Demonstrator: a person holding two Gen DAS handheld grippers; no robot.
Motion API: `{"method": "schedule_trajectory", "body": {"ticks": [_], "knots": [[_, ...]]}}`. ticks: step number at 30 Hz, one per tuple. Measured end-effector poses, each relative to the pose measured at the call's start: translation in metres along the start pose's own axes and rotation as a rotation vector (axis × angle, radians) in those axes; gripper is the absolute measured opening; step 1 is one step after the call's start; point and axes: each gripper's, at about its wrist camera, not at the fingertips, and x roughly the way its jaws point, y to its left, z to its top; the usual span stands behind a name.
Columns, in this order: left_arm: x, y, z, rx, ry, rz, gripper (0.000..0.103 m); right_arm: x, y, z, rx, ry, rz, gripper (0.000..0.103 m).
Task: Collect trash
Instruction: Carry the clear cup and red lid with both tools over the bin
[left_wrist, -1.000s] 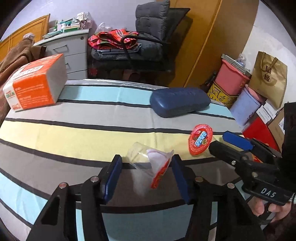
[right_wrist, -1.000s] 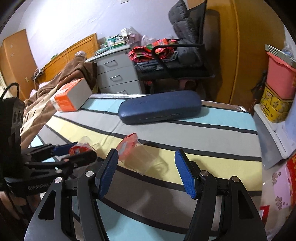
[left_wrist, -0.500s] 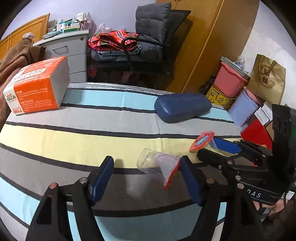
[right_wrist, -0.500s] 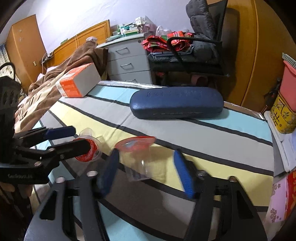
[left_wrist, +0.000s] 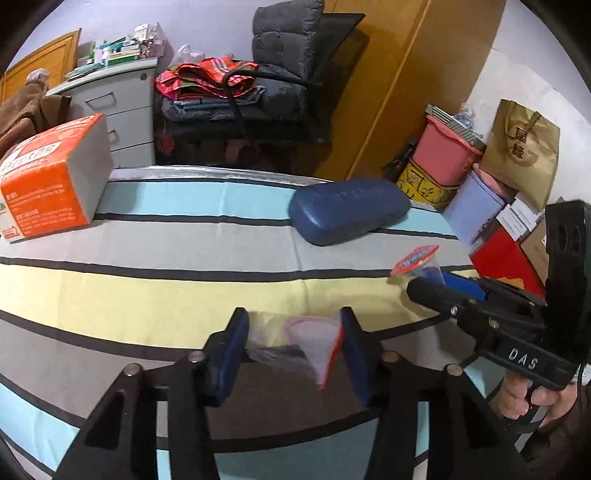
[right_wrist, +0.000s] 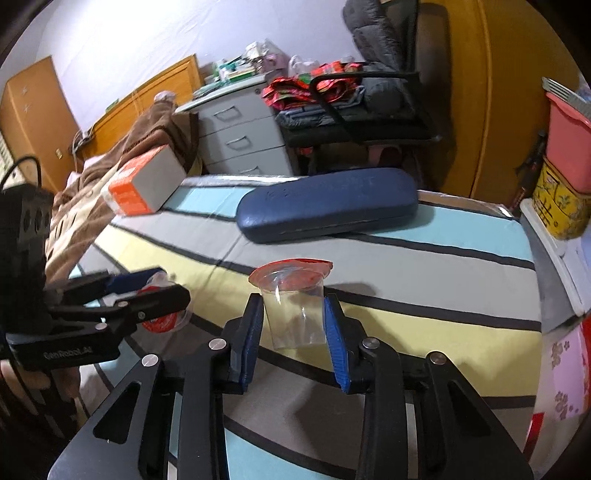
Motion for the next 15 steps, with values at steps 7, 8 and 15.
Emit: {"method": "schedule_trajectory", "body": {"ticks": [7, 8, 15], "knots": [[-0.01, -0.014, -0.004, 0.001, -0.011, -0.023, 0.048, -0.017, -0.001, -0.005, 0.033, -0.041, -0.017, 0.035], [-0.012, -0.017, -0.006, 0.004, -0.013, -0.026, 0.048, -0.019, -0.002, -0.006, 0.037, -0.048, -0.015, 0.035], [-0.028, -0.038, -0.018, 0.014, -0.02, -0.043, 0.048, -0.037, -0.002, -0.018, 0.085, -0.078, -0.021, 0.035]]}}
